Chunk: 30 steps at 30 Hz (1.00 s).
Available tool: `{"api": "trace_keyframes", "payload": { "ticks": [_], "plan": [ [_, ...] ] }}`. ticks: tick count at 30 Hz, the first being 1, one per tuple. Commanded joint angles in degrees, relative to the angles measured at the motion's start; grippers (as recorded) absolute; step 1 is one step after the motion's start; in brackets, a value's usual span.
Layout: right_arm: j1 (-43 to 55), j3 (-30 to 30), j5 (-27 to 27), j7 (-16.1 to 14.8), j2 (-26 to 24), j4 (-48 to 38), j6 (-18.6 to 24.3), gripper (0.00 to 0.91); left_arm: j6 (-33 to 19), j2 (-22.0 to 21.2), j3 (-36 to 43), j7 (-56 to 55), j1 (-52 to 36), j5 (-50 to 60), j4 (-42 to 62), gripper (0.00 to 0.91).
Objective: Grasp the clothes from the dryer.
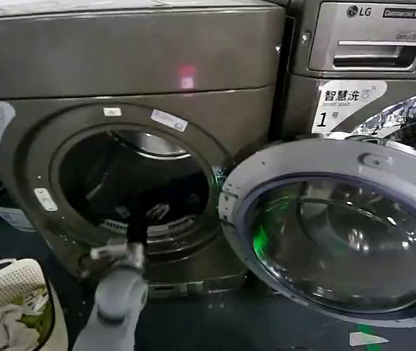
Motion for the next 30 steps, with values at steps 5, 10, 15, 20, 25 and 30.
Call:
{"api": "trace_keyframes", "payload": {
  "ticks": [5,10,15,20,25,30],
  "plan": [
    [0.9,-1.0,-0.9,0.2,0.1,-0.4,0.5,0.907,-2.5,-3.1,1.0,4.5,-32.5,1.7,40.5,0.907],
    [1.6,-1.7,-0.8,0.6,0.1,-0.6,0.6,0.907,-0.8,-2.3,3.6,20.2,-42.3,5.7,55.0,0.907],
    [2.0,-2.3,-0.8,0.9,0.1,-0.5,0.6,0.907,-2.8,-0.2,13.8,40.9,-51.1,16.2,69.6,0.907],
    [2.0,-2.4,-0.7,1.2,0.6,-0.7,0.8,0.907,-8.4,0.8,25.3,54.2,-59.1,30.4,80.1,0.907],
    [2.0,-2.4,-0.7,1.3,0.8,-0.5,0.7,0.907,-8.1,-1.0,27.8,56.1,-63.0,48.7,87.0,0.907],
    [1.6,-2.1,-0.6,1.3,0.9,-0.3,0.7,0.907,-6.5,-1.5,29.3,56.7,-63.9,52.9,88.4,0.907]
  ]
}}
